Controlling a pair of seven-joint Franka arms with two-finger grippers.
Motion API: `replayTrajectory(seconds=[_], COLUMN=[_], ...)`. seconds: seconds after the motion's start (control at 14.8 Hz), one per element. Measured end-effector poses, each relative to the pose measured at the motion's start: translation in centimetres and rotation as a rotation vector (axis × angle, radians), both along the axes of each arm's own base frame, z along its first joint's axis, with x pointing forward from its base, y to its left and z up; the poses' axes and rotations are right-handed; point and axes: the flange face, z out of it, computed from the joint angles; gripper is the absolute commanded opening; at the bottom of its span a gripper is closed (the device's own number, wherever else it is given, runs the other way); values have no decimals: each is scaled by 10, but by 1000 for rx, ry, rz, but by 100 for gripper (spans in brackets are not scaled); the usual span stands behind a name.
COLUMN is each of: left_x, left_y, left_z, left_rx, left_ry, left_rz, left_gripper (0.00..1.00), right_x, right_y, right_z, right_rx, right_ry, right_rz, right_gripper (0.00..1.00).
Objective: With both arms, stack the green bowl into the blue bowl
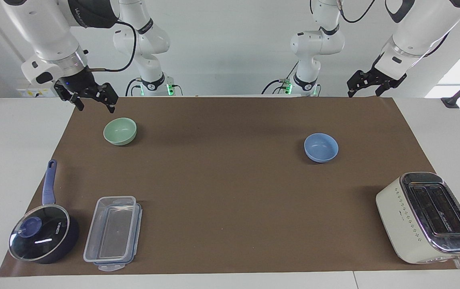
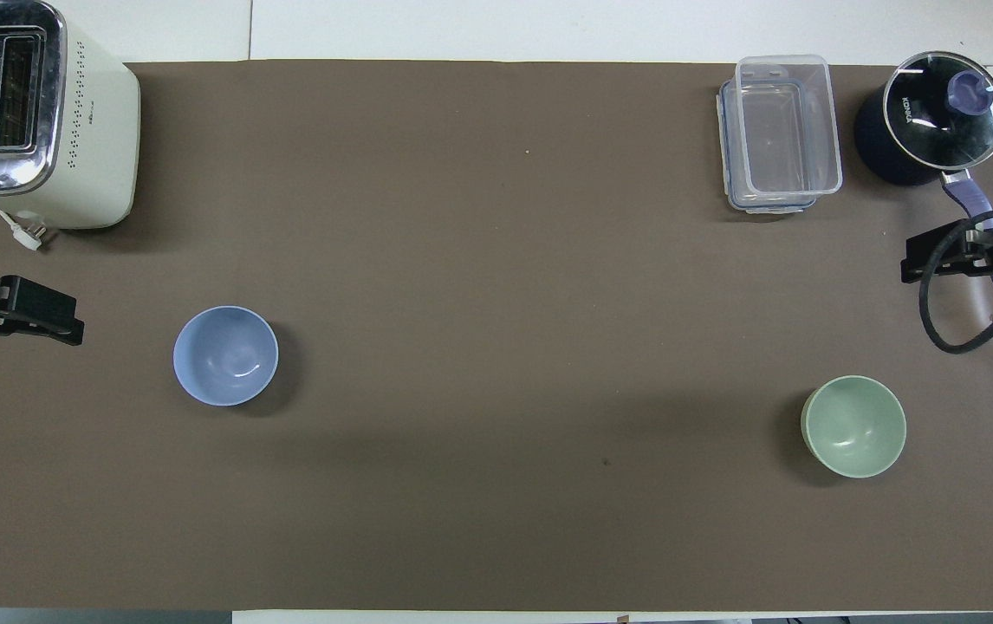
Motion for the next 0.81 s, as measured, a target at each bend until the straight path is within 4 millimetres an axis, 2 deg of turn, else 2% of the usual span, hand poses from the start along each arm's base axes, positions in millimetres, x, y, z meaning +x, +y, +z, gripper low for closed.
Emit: replayTrajectory(seconds=[0.81], left_x=[0], left_y=[-2], left_z=[0], left_rx=[0], left_ry=[-2], left_rz=[-4], left_gripper=[100], right_x=[0], right_y=[0], right_z=[0], right_rx=[0], right_ry=[1], right_rz=[15], right_gripper=[100])
